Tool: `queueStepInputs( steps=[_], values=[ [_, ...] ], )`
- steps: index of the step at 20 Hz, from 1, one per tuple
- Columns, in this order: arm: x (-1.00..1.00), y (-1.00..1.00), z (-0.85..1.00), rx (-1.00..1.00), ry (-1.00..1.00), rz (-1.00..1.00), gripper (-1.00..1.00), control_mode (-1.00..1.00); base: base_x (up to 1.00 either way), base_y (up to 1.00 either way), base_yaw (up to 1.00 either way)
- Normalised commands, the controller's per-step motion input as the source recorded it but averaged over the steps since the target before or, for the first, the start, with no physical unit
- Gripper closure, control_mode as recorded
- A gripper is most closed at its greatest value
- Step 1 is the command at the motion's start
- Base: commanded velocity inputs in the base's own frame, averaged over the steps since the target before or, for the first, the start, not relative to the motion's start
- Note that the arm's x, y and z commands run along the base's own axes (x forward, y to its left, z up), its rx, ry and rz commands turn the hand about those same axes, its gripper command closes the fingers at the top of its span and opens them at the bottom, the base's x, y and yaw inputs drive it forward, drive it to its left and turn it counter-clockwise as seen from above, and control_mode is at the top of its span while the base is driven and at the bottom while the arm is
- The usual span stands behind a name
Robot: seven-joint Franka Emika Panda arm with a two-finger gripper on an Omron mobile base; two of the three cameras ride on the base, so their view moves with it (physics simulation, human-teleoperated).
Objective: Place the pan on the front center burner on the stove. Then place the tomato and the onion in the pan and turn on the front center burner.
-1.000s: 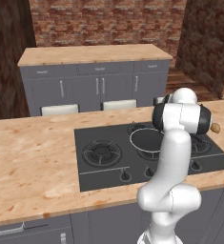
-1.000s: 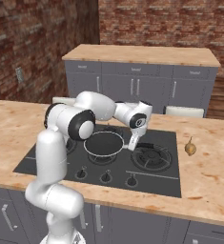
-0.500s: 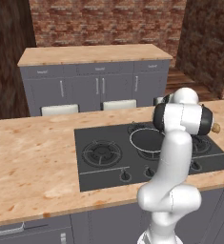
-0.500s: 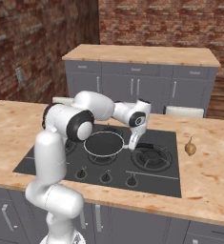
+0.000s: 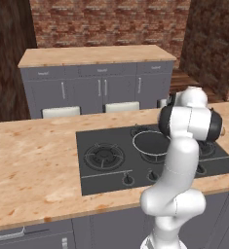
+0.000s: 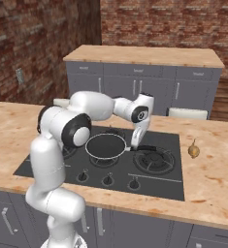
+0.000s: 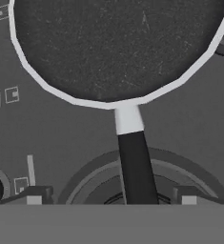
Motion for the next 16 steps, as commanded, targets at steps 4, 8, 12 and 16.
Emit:
queueStepInputs(
  steps=[4,8,12,16],
  values=[
    [-0.16,-0.21,0.36,0.00,0.00,-0.11,-1.00,-1.00,0.00,0.00,0.00],
    [-0.03,-0.25,0.18,0.00,0.00,-0.30,-1.00,-1.00,0.00,0.00,0.00],
    [0.00,-0.31,0.05,0.00,0.00,-0.38,-1.00,-1.00,0.00,0.00,0.00],
    [-0.06,-0.43,0.05,0.00,0.00,-0.42,-1.00,-1.00,0.00,0.00,0.00]
  ],
)
